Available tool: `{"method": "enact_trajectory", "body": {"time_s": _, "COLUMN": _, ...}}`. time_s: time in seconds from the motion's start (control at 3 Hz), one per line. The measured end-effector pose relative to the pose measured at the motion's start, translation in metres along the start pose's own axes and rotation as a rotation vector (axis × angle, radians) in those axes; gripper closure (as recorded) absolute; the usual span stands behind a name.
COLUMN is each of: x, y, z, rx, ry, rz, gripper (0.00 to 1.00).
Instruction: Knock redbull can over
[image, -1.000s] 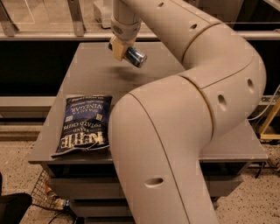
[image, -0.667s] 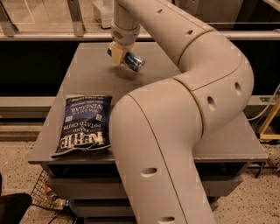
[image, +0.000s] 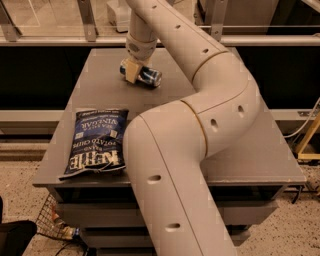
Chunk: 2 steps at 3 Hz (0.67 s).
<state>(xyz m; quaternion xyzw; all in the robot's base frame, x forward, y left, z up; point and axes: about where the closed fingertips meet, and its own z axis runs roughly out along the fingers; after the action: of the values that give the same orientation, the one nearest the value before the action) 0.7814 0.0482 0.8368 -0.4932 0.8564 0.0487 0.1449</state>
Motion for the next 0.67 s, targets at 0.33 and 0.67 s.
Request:
{"method": "enact_trajectory", "body": {"time_s": 0.33, "x": 0.0005, "y": 0.0009, "z": 0.0053, "rx": -0.031, "ry": 0.012, "rz": -0.006, "gripper": 1.00}}
{"method": "enact_trajectory", "body": {"time_s": 0.67, "x": -0.0010, "y": 0.0010, "z": -0.0003, "rx": -0.031, "ry": 0.012, "rz": -0.006, "gripper": 0.85}}
